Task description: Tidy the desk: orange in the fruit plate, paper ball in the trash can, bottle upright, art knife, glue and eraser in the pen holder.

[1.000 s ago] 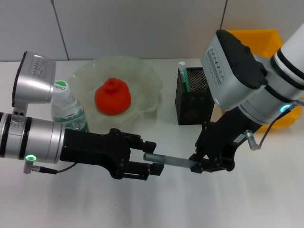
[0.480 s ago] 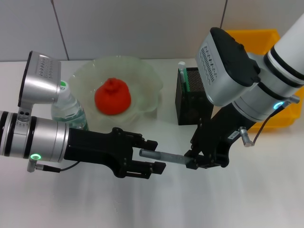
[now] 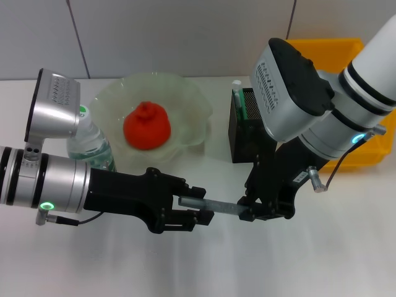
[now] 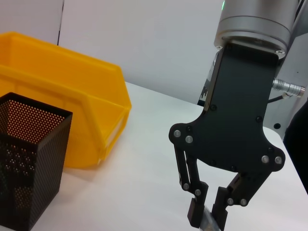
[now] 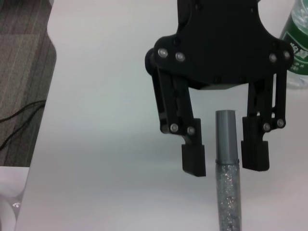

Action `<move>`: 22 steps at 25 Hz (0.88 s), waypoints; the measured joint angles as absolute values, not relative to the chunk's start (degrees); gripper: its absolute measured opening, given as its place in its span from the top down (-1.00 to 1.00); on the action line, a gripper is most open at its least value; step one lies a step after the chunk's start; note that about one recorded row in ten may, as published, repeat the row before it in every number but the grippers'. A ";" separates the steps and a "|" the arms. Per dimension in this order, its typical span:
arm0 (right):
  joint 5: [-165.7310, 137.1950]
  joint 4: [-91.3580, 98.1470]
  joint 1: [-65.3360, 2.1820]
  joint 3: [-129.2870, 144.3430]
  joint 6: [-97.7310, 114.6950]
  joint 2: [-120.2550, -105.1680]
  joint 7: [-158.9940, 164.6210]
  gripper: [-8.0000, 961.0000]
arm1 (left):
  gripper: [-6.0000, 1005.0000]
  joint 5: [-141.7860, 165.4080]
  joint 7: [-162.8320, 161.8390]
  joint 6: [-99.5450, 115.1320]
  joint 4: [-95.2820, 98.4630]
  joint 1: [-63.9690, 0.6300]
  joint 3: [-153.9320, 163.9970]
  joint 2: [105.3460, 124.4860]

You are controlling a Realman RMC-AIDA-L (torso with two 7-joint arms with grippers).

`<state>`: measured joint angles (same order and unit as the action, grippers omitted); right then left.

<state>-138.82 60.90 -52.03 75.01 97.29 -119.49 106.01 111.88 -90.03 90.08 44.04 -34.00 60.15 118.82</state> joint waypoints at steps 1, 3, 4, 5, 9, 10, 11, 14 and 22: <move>-138.77 60.90 -52.03 75.02 97.26 -119.49 106.01 0.66 | 0.00 111.88 -90.02 90.08 44.03 -34.00 60.18 118.82; -138.75 60.90 -52.03 75.12 97.11 -119.50 106.01 0.66 | 0.01 111.88 -90.00 90.08 44.03 -34.00 60.22 118.82; -138.75 60.90 -52.03 75.24 97.04 -119.51 106.02 0.65 | 0.02 111.87 -89.96 90.08 44.03 -34.01 60.23 118.82; -138.73 60.90 -52.03 75.64 96.79 -119.52 106.15 0.65 | 0.03 111.88 -89.94 90.08 44.03 -34.01 60.23 118.82; -138.70 60.84 -52.03 75.88 96.66 -119.53 106.24 0.64 | 0.07 111.88 -89.90 90.08 44.03 -34.01 60.23 118.82; -138.68 60.84 -52.03 75.88 96.66 -119.53 106.25 0.64 | 0.09 111.87 -89.79 90.05 44.03 -34.01 60.22 118.82; -138.65 60.83 -52.02 75.88 96.66 -119.53 106.25 0.63 | 0.11 111.87 -89.64 90.00 44.02 -34.02 60.22 118.82; -138.61 60.82 -51.97 75.88 96.62 -119.53 106.26 0.63 | 0.17 111.88 -89.30 89.92 43.96 -34.01 60.50 118.85; -138.52 60.21 -52.13 76.12 95.93 -119.53 106.27 0.60 | 0.28 111.56 -89.29 89.35 43.93 -34.02 61.01 118.99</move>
<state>-138.52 60.21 -52.13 76.12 95.93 -119.53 106.27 111.56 -89.29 89.35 43.94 -34.02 61.01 118.99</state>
